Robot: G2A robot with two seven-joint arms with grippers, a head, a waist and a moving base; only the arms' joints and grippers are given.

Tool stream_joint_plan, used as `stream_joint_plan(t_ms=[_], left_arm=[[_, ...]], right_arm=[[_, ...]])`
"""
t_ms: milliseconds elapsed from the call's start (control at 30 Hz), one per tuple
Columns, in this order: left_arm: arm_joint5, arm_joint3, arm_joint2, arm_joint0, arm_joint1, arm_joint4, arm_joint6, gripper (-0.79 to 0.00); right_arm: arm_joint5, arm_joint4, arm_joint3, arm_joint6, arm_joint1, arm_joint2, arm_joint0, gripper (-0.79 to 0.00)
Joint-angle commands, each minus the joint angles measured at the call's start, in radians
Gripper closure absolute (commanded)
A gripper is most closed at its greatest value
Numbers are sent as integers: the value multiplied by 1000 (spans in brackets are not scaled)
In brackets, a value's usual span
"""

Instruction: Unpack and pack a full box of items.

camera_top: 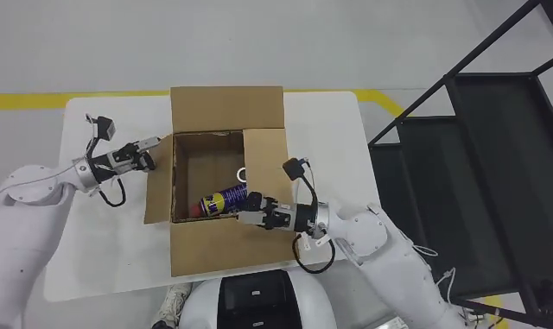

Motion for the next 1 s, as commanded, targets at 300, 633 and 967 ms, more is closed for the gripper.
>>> stream_joint_plan(t_ms=[300,633,967], left_arm=[[58,-386,-92,56,20,-113,-53,-785],[81,-398,233,-32,-63,71,140,-785],[38,-211,431,-155,-165,112,297,-785]], right_arm=[[-62,84,-18,0,28,125,-109,-785],[-113,156,-14,19,48,213,-191,-785],[-131,206,42,54,57,211,-172,-785]])
